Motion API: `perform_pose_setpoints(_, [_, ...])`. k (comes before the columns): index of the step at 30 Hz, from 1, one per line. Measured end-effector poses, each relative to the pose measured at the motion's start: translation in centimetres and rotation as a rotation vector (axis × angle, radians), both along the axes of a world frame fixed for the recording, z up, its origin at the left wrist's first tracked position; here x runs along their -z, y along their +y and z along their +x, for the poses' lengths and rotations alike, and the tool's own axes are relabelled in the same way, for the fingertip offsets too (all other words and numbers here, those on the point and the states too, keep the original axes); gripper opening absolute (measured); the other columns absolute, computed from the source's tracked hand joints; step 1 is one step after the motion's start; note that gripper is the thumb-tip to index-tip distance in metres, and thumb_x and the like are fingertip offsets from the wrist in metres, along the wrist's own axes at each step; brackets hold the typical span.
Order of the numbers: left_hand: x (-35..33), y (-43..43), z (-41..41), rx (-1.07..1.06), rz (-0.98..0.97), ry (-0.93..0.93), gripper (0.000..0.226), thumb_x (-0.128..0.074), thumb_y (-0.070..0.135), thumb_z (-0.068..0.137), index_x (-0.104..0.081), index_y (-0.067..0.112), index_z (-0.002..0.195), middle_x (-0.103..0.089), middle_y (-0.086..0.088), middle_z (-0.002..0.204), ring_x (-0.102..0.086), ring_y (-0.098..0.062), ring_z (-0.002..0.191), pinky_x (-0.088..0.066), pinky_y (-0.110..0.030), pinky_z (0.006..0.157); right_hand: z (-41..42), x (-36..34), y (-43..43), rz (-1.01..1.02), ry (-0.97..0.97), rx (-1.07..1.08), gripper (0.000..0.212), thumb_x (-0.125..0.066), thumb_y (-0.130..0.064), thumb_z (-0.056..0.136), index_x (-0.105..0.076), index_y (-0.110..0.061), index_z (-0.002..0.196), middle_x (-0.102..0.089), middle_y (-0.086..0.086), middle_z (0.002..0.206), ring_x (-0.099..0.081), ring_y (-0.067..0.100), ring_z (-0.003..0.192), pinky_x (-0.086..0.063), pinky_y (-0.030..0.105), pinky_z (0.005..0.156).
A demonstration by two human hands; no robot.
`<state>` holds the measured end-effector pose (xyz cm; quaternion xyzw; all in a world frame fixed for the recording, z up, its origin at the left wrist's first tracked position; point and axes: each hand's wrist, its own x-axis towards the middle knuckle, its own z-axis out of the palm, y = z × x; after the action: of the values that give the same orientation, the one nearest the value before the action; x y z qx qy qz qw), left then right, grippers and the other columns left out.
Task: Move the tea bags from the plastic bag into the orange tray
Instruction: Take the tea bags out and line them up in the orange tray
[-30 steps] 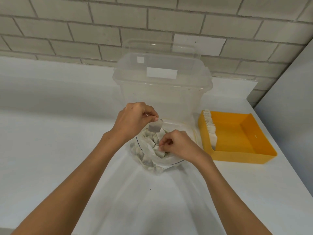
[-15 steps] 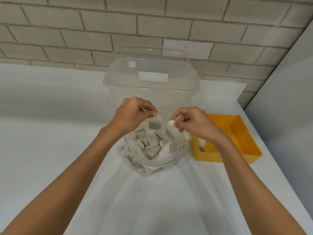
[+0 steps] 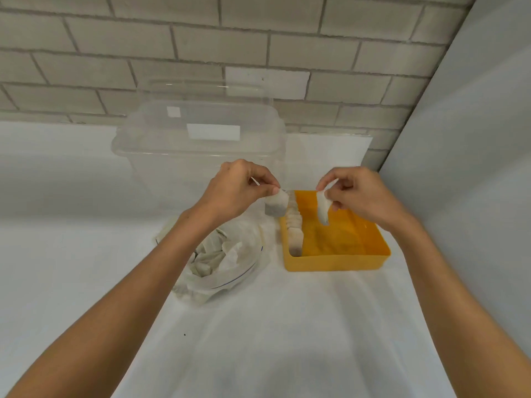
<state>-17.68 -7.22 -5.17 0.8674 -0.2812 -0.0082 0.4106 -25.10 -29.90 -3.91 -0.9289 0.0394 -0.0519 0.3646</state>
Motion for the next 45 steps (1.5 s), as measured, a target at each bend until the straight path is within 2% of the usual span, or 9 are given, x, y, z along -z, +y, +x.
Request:
perform_pose_setpoints(5, [0.6,-1.7,0.0,0.002,0.015,0.002,0.005,-0.074,0.031,0.081,-0.074,0.036,0.080,-0.068,0.020,0.081,-0.058,0.000,0.075,-0.051,-0.040,0.086,-0.5,1.2,-1.4,0.017,0.115,-0.048,0.020,-0.065,-0.004,0.082,-0.075,-0.018,0.091,-0.074,0.000,0.075,-0.068,0.000,0.069,-0.048,0.013,0.068])
perform_pose_setpoints(9, [0.9,-2.3,0.1,-0.001,0.024,0.007,0.004,-0.073,0.031,0.081,-0.074,0.034,0.080,-0.069,0.017,0.083,-0.059,-0.004,0.079,-0.051,-0.042,0.086,-0.1,2.5,-1.7,-0.032,0.155,-0.093,0.019,-0.074,-0.004,0.076,-0.076,-0.014,0.091,-0.074,0.001,0.077,-0.070,0.003,0.078,-0.051,0.016,0.082])
perform_pose_setpoints(12, [1.1,-2.2,0.2,-0.015,0.024,0.010,0.006,-0.074,0.031,0.081,-0.074,0.036,0.079,-0.069,0.017,0.083,-0.059,-0.005,0.079,-0.051,-0.043,0.086,0.5,3.5,-1.5,-0.074,0.122,-0.117,0.008,-0.077,-0.011,0.076,-0.076,-0.016,0.082,-0.073,-0.003,0.074,-0.066,0.003,0.074,-0.049,0.016,0.076])
perform_pose_setpoints(15, [1.1,-2.0,0.2,-0.026,0.025,0.010,0.006,-0.074,0.031,0.081,-0.073,0.036,0.079,-0.069,0.017,0.084,-0.059,-0.006,0.080,-0.051,-0.043,0.086,1.1,4.1,-1.3,-0.120,0.140,-0.154,0.003,-0.076,-0.018,0.079,-0.074,-0.021,0.080,-0.070,-0.006,0.085,-0.059,0.002,0.077,-0.049,0.023,0.074])
perform_pose_setpoints(21, [1.3,-1.2,0.1,-0.050,0.038,0.024,0.010,-0.073,0.032,0.081,-0.072,0.040,0.076,-0.069,0.016,0.084,-0.060,-0.008,0.082,-0.050,-0.042,0.087,1.4,5.0,-0.2,-0.184,0.287,-0.285,0.004,-0.062,-0.015,0.091,-0.065,-0.014,0.088,-0.066,0.000,0.066,-0.069,0.008,0.059,-0.052,0.029,0.068])
perform_pose_setpoints(29, [1.3,-0.5,-0.1,-0.052,0.037,0.033,0.006,-0.074,0.031,0.081,-0.073,0.036,0.079,-0.071,0.013,0.086,-0.060,-0.006,0.078,-0.052,-0.043,0.086,3.0,6.6,1.1,-0.142,0.436,-0.334,0.012,-0.058,-0.003,0.091,-0.067,-0.012,0.091,-0.065,0.004,0.063,-0.065,0.011,0.059,-0.054,0.029,0.064])
perform_pose_setpoints(33, [1.2,-0.4,-0.1,-0.044,0.039,0.033,0.005,-0.074,0.030,0.081,-0.074,0.035,0.079,-0.070,0.013,0.085,-0.060,-0.006,0.077,-0.052,-0.043,0.085,3.8,8.1,1.5,-0.187,0.385,-0.263,0.019,-0.054,0.006,0.088,-0.064,-0.010,0.090,-0.063,0.002,0.062,-0.062,0.009,0.057,-0.045,0.014,0.055])
perform_pose_setpoints(38, [1.3,-0.6,0.0,-0.009,0.055,0.047,0.003,-0.074,0.030,0.081,-0.074,0.032,0.081,-0.071,0.012,0.084,-0.061,-0.007,0.077,-0.052,-0.043,0.085,4.2,9.5,1.5,-0.120,0.261,-0.145,0.011,-0.059,0.005,0.086,-0.063,-0.005,0.088,-0.064,0.001,0.064,-0.067,0.017,0.061,-0.049,0.024,0.059])
perform_pose_setpoints(45, [1.7,-2.6,0.1,0.111,0.122,0.108,0.002,-0.076,0.028,0.079,-0.075,0.029,0.080,-0.071,0.015,0.079,-0.064,-0.003,0.082,-0.052,-0.041,0.087,3.5,9.7,1.1,-0.043,0.245,-0.144,0.006,-0.063,0.001,0.086,-0.062,-0.005,0.087,-0.071,0.013,0.076,-0.069,0.016,0.059,-0.054,0.025,0.061])
